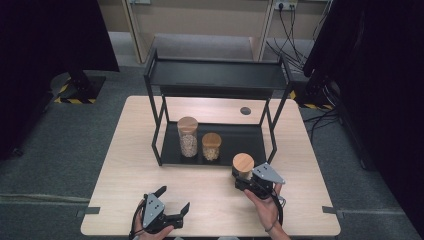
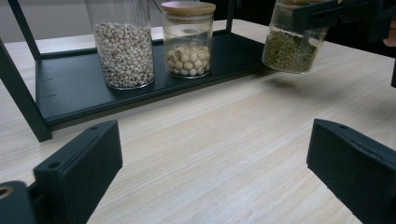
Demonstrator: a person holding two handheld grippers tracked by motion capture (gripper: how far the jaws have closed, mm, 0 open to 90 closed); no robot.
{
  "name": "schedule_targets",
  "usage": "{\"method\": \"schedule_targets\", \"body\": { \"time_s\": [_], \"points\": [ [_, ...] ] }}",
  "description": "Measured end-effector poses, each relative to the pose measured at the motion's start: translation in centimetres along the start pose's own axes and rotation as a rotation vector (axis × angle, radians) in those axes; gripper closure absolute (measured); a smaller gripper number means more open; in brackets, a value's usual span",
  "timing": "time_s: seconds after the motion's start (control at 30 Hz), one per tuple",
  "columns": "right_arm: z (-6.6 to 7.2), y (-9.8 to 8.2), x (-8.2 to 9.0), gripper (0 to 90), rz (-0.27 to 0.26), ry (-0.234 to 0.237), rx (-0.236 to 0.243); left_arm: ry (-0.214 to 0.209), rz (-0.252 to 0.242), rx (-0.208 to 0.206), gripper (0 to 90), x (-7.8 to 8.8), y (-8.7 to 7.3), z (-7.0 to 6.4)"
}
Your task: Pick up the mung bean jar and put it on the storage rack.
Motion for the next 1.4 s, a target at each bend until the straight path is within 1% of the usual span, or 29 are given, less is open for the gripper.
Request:
{"method": "schedule_targets", "body": {
  "time_s": [0.2,0.53,0.87,1.1,1.4],
  "points": [
    [0.2,0.6,-0.6,25.3,-0.002,0.002,0.007,0.001,0.0,0.0,2.8,0.0,0.0,0.0],
    [0.3,1.3,-1.6,25.3,0.001,0.0,0.003,0.002,-0.002,0.0,2.8,0.0,0.0,0.0],
    [0.4,2.4,-2.5,25.3,-0.014,-0.011,0.002,0.002,-0.003,-0.001,2.8,0.1,0.0,0.1],
    [0.3,3.0,-3.3,25.3,-0.015,-0.021,0.0,0.001,-0.004,-0.001,2.8,0.1,0.0,0.1],
    [-0.1,3.5,-4.9,25.3,0.005,-0.05,0.002,0.002,-0.005,-0.001,2.8,0.1,0.0,0.1]
  ]
}}
Point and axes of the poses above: each handheld gripper's, and its own axes: x roughly backward along the jaws, y roughly out of its top, z roughly to its left, the point moved 7 cm from there along -x, roughly forward along the jaws, and after that the axes turned 4 degrees about z, right-handed, at the moved point
